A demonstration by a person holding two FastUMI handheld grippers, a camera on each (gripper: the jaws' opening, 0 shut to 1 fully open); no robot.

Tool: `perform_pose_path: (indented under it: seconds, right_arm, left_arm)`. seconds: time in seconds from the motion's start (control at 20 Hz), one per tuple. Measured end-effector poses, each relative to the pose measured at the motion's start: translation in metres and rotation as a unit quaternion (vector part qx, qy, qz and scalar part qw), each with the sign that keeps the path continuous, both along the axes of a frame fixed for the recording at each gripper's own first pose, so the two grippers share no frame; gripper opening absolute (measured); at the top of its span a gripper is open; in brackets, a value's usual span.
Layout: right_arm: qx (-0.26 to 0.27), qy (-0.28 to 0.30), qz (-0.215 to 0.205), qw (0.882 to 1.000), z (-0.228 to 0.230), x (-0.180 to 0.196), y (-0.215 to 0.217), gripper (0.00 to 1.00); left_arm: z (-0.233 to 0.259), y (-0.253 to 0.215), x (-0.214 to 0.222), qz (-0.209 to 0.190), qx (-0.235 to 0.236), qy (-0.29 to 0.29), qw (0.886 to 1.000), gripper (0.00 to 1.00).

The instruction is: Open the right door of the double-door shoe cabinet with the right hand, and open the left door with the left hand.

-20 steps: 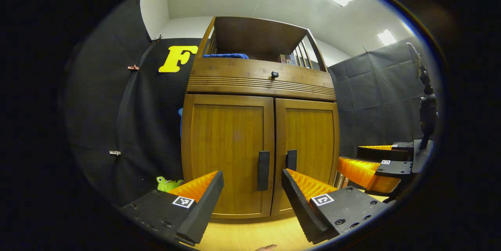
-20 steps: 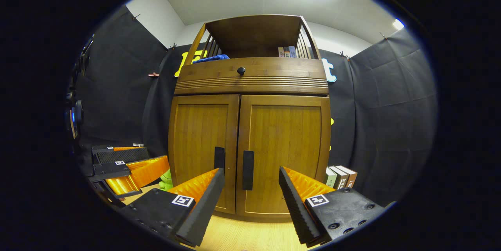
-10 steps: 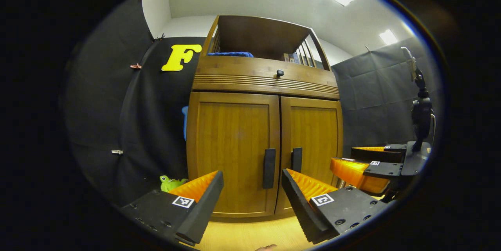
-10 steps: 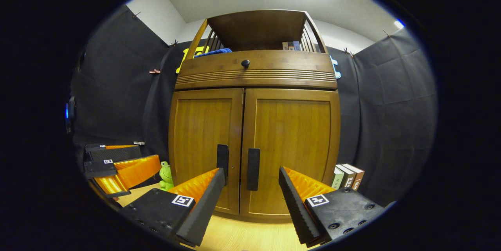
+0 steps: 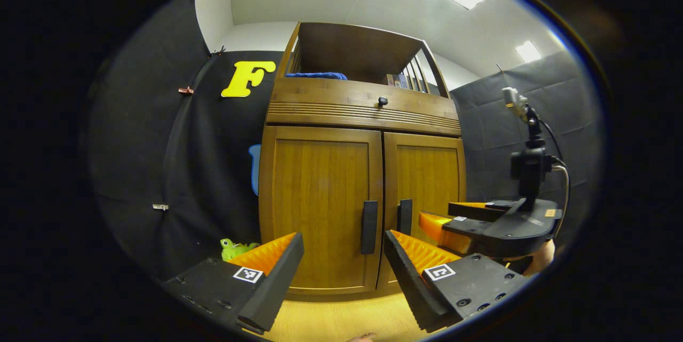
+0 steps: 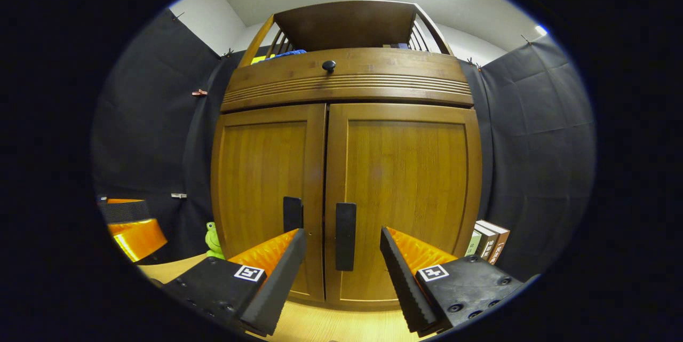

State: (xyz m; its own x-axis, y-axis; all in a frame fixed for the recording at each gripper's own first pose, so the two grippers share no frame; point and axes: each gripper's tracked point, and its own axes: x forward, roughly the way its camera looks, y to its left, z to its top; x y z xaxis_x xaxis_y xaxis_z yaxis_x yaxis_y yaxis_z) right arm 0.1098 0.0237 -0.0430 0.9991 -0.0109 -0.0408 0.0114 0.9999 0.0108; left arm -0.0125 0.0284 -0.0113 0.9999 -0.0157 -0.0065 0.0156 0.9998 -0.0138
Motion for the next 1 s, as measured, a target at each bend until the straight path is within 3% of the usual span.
perform_pose_path:
  seconds: [0.6, 0.7, 0.8, 1.0]
  right_arm:
    - [0.001, 0.022, -0.012, 1.0, -0.041, 0.071, 0.001, 0.88]
    - [-0.009, 0.027, -0.022, 0.999, -0.046, 0.082, -0.004, 0.74]
    - [-0.011, 0.036, -0.024, 0.999, -0.055, 0.086, -0.004, 0.72]
    - [-0.031, 0.034, -0.041, 0.998, -0.057, 0.084, -0.011, 0.51]
  left_arm:
    - [-0.008, 0.009, 0.007, -0.005, -0.017, 0.005, 1.0, 0.96]
    - [-0.007, 0.017, 0.004, 0.004, -0.01, 0.001, 1.0, 0.95]
    - [-0.006, 0.02, 0.004, 0.008, -0.007, -0.002, 1.0, 0.95]
    - [-0.002, 0.025, 0.004, 0.011, -0.002, -0.008, 1.0, 0.96]
